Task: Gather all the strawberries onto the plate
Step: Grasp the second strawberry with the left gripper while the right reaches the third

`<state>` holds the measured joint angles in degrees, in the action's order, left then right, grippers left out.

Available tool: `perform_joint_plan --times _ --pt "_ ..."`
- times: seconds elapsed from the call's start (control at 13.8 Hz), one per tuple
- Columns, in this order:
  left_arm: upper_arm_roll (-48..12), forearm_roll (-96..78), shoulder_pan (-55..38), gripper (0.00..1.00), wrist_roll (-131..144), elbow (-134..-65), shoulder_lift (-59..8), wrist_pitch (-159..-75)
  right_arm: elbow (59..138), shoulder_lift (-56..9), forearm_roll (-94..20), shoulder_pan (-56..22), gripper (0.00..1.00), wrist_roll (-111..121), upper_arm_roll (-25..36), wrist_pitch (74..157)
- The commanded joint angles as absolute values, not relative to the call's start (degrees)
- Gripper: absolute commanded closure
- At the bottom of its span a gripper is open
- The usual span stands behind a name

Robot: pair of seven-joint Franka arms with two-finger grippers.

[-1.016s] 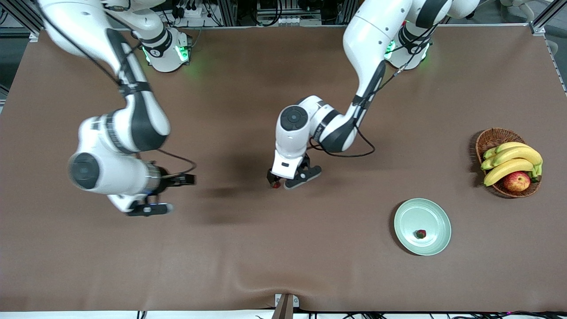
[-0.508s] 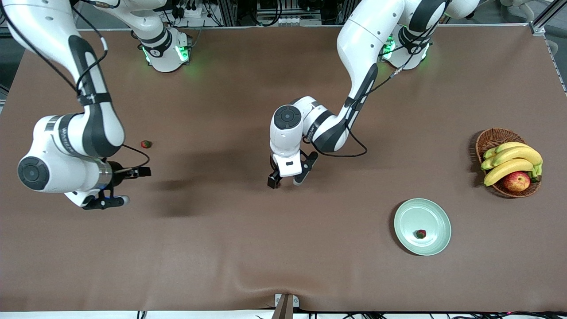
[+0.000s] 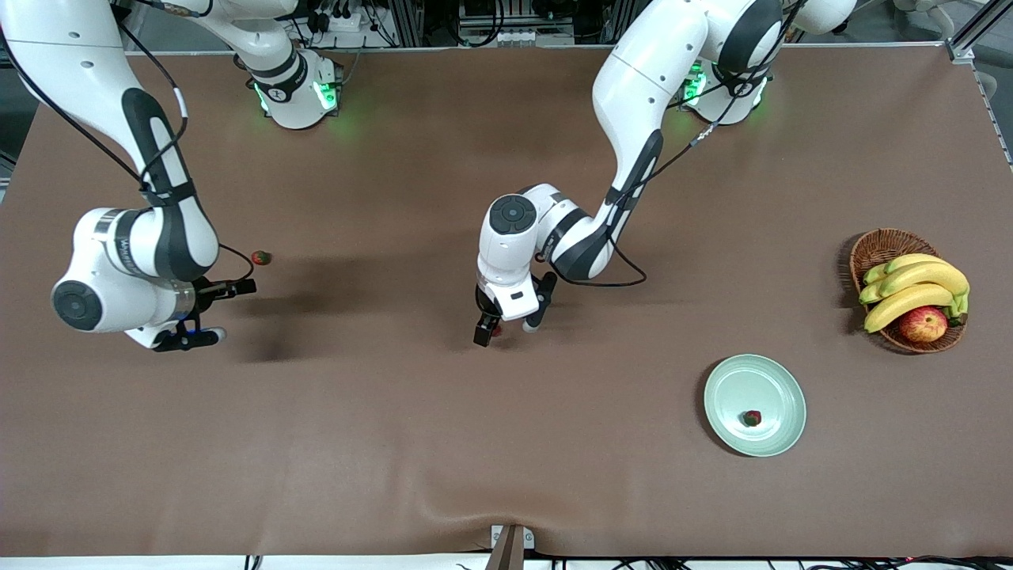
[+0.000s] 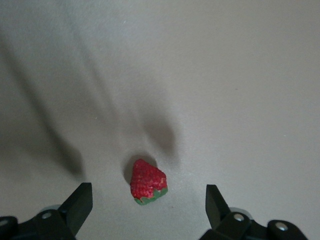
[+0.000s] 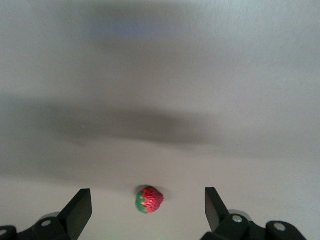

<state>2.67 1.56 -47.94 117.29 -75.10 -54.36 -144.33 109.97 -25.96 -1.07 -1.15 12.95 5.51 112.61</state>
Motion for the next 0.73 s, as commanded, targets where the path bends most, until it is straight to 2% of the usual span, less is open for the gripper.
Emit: perform_joint_plan --times 0.0,0.65 --pt "3.16 2.11 -48.69 0.00 119.79 -73.04 -56.07 -144.93 115.74 -24.08 1.14 -0.79 0.00 13.36 5.27 116.36" --pt "3.34 2.11 -48.78 0.00 119.44 -73.04 -57.74 -148.89 121.19 -24.43 1.14 0.09 0.00 13.36 5.27 115.84"
